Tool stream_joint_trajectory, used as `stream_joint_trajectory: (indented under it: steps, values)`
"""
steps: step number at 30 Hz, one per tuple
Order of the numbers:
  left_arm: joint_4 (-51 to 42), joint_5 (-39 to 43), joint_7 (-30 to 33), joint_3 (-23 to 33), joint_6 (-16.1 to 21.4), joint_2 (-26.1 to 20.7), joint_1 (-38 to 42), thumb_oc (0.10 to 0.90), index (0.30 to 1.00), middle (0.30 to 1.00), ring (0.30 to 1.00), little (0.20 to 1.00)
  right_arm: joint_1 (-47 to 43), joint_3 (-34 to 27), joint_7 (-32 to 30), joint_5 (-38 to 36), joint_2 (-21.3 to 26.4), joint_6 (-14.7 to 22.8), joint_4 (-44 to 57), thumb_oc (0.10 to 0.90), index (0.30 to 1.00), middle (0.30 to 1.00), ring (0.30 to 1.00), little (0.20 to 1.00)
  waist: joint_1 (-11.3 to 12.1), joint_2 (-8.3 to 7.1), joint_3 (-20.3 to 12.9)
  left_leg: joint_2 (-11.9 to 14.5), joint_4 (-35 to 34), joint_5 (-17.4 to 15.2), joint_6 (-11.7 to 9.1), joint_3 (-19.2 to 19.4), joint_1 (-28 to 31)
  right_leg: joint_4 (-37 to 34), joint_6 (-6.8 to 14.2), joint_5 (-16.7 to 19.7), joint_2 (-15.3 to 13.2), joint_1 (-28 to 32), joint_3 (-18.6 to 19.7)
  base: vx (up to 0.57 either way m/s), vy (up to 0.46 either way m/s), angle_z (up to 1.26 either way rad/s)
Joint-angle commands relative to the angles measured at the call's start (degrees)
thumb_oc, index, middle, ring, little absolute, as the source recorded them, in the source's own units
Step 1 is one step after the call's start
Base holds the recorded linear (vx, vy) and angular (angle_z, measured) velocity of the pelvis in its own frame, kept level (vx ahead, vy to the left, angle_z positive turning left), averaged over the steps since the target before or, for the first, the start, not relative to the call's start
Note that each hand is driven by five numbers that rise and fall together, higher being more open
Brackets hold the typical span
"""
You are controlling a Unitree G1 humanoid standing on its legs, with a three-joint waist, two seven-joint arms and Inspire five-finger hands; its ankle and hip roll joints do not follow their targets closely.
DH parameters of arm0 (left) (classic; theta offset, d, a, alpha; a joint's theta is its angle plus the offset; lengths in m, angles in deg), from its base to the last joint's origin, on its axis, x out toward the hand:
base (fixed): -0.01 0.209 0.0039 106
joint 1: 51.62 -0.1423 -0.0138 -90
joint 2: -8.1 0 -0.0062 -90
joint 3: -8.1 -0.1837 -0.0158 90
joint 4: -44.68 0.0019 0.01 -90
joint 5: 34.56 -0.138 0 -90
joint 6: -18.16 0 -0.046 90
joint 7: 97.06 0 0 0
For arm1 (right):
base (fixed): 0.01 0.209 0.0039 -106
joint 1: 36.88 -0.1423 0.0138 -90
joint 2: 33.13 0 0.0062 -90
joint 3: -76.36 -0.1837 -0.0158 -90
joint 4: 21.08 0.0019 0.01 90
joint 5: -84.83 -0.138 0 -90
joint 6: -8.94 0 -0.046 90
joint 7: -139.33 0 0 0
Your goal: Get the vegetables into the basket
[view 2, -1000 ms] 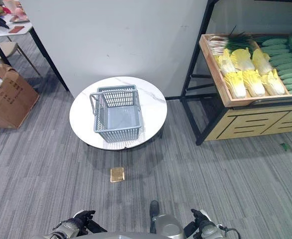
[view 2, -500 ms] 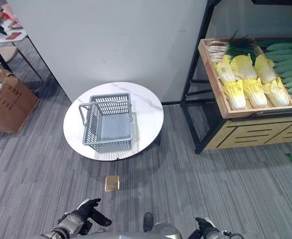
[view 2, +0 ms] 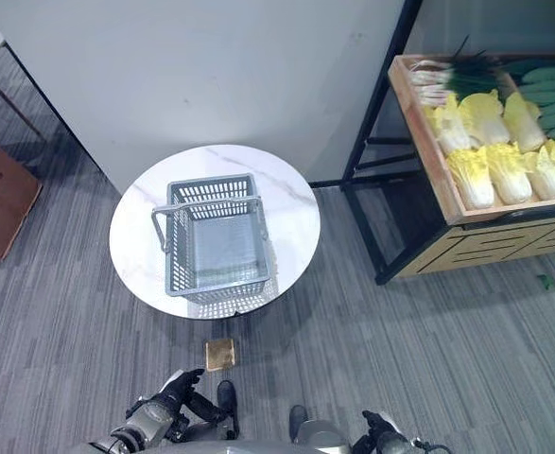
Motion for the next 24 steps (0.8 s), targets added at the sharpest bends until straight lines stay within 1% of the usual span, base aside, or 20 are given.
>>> stream_joint_trajectory:
  steps: [1,2,5,7,8,9,11,12,13,14,15,16,17,18,21,24]
  values:
    - [1.71,-0.57,1.27,1.47,0.08,-3.04,-0.25,0.9,1.0,1.0,1.0,1.0,-3.2,0.82,-0.35,-0.4,0.22,0.34,0.87,0.9,1.0,1.0,1.0,1.0,1.08,-3.08,1.65,1.27,0.1,-5.35,-2.78,0.19,4.63,-5.74,6.71,8.56,-4.59,-2.1,3.18,-0.01,0.064,-0.08]
    - [1.71,-0.57,1.27,1.47,0.08,-3.05,-0.25,0.9,1.0,1.0,1.0,1.0,-3.21,0.83,-0.35,-0.4,0.22,0.34,0.87,0.9,1.0,1.0,1.0,1.0,1.11,-3.09,1.66,1.27,0.1,-5.37,-2.77,0.22,4.66,-5.73,6.72,8.55,-4.59,-2.1,3.21,0.01,0.055,-0.06]
    - [2.08,0.17,1.21,2.32,0.18,-3.36,-0.43,0.9,1.0,1.0,1.0,1.0,-3.54,0.93,-0.15,-0.49,-0.15,0.39,0.84,0.9,1.0,1.0,1.0,1.0,1.51,-3.76,1.58,0.6,0.17,-6.23,-2.1,0.4,5.44,-5.36,7.39,8.98,-5.22,-2.28,3.87,0.01,0.105,-0.14]
    - [1.98,0.42,1.16,2.65,0.19,-3.66,-0.43,0.9,1.0,1.0,1.0,1.0,-3.63,1.0,0.1,-0.42,-0.26,0.41,1.16,0.9,1.0,1.0,1.0,1.0,1.8,-4.34,1.73,-0.15,0.76,-6.85,-1.46,0.37,5.73,-3.84,7.96,8.77,-5.99,-2.66,4.17,0.0,0.133,-0.1]
    - [1.98,0.42,1.16,2.65,0.19,-3.67,-0.43,0.9,1.0,1.0,1.0,1.0,-3.64,1.0,0.1,-0.42,-0.27,0.41,1.16,0.9,1.0,1.0,1.0,1.0,1.8,-4.36,1.73,-0.17,0.77,-6.86,-1.45,0.38,5.73,-3.79,7.97,8.73,-6.01,-2.68,4.18,-0.02,0.068,-0.03]
    - [1.87,0.47,1.09,2.73,0.16,-3.82,-0.36,0.9,1.0,1.0,1.0,1.0,-3.77,1.11,0.18,-0.34,-0.37,0.37,1.22,0.9,1.0,1.0,1.0,1.0,1.9,-4.62,1.85,-0.36,0.87,-7.1,-1.16,0.36,5.8,-2.68,8.2,8.75,-6.2,-3.19,4.23,-0.03,0.064,0.0]
    - [1.73,0.37,1.02,2.88,0.14,-4.17,-0.25,0.9,1.0,1.0,1.0,1.0,-3.97,1.24,0.34,-0.31,-0.68,0.5,1.56,0.9,1.0,1.0,1.0,1.0,2.16,-5.0,2.37,-0.67,0.99,-7.39,-0.55,0.52,6.04,2.11,9.09,8.72,-6.31,-5.05,4.17,-0.05,0.092,-0.01]
    - [1.64,0.34,1.02,2.96,0.11,-4.31,-0.17,0.9,1.0,1.0,1.0,1.0,-4.14,1.32,0.32,-0.31,-0.76,0.56,1.83,0.9,1.0,1.0,1.0,1.0,2.35,-5.06,2.86,-0.67,1.07,-7.53,-0.31,0.52,6.27,4.87,9.52,9.17,-6.29,-6.21,4.19,-0.04,0.085,-0.03]
    - [1.59,0.23,1.02,2.89,0.07,-4.47,-0.04,0.9,1.0,1.0,1.0,1.0,-4.3,1.49,0.29,-0.48,-0.79,0.62,2.08,0.9,1.0,1.0,1.0,1.0,2.48,-5.23,3.55,-0.88,1.21,-7.75,-0.15,0.34,6.69,7.29,10.22,10.65,-6.13,-7.55,4.67,-0.01,0.059,-0.06]
    - [1.65,0.22,1.07,2.83,0.07,-4.56,0.13,0.9,1.0,1.0,1.0,1.0,-4.39,1.49,0.24,-0.73,-0.85,0.65,2.15,0.9,1.0,1.0,1.0,1.0,2.27,-5.39,3.94,-1.09,1.06,-7.89,-0.16,-0.01,7.13,6.91,10.05,11.83,-5.77,-8.59,4.86,0.02,0.048,-0.07]
    - [1.67,0.35,1.08,2.8,0.16,-4.74,0.51,0.9,1.0,1.0,1.0,1.0,-4.73,1.54,0.02,-1.04,-0.85,0.76,2.38,0.9,1.0,1.0,1.0,1.0,1.75,-5.41,4.63,-1.31,0.77,-8.0,-0.23,-0.57,7.68,5.14,9.3,12.89,-4.87,-10.69,5.21,0.06,0.035,-0.02]
    - [1.42,0.71,1.09,2.64,0.4,-5.14,1.46,0.9,1.0,1.0,1.0,1.0,-5.47,1.94,0.03,-1.57,-0.84,0.98,2.85,0.9,1.0,1.0,1.0,1.0,0.31,-5.9,6.15,-1.64,0.77,-8.0,-0.06,-2.01,8.38,2.87,8.67,14.83,-3.01,-15.23,6.32,0.05,0.034,0.17]
    - [1.48,0.6,1.09,2.52,0.36,-5.17,1.65,0.9,1.0,1.0,1.0,1.0,-5.24,2.01,0.06,-1.67,-0.93,1.05,2.93,0.9,1.0,1.0,1.0,1.0,0.09,-6.12,6.4,-1.68,1.25,-8.06,-0.07,-2.57,8.24,2.69,8.6,14.46,-2.97,-14.31,6.14,0.03,0.019,0.3]
    - [1.75,0.17,1.11,2.37,0.35,-5.05,1.68,0.9,1.0,1.0,1.0,1.0,-4.91,2.26,-0.02,-1.58,-1.12,1.07,2.75,0.9,1.0,1.0,1.0,1.0,0.29,-6.31,6.15,-1.96,1.26,-7.95,-0.07,-2.77,8.01,1.72,8.41,14.22,-3.71,-12.76,5.81,0.01,0.005,0.52]
    - [2.2,-0.03,1.31,2.33,0.26,-4.77,1.72,0.9,1.0,1.0,1.0,1.0,-4.74,2.48,0.02,-1.5,-1.13,1.09,2.63,0.9,1.0,1.0,1.0,1.0,0.56,-6.44,5.78,-2.45,0.65,-7.73,0.0,-2.59,7.89,0.84,8.19,14.24,-4.02,-11.49,5.59,-0.02,0.022,0.81]
    - [2.32,0.37,1.57,2.34,0.27,-4.44,1.51,0.9,1.0,1.0,1.0,1.0,-4.73,2.41,-0.02,-1.46,-1.03,1.16,2.42,0.9,1.0,1.0,1.0,1.0,0.63,-6.27,5.02,-2.51,0.1,-7.44,-0.19,-2.68,7.51,0.27,8.27,14.01,-4.07,-10.83,5.65,-0.01,-0.003,0.24]
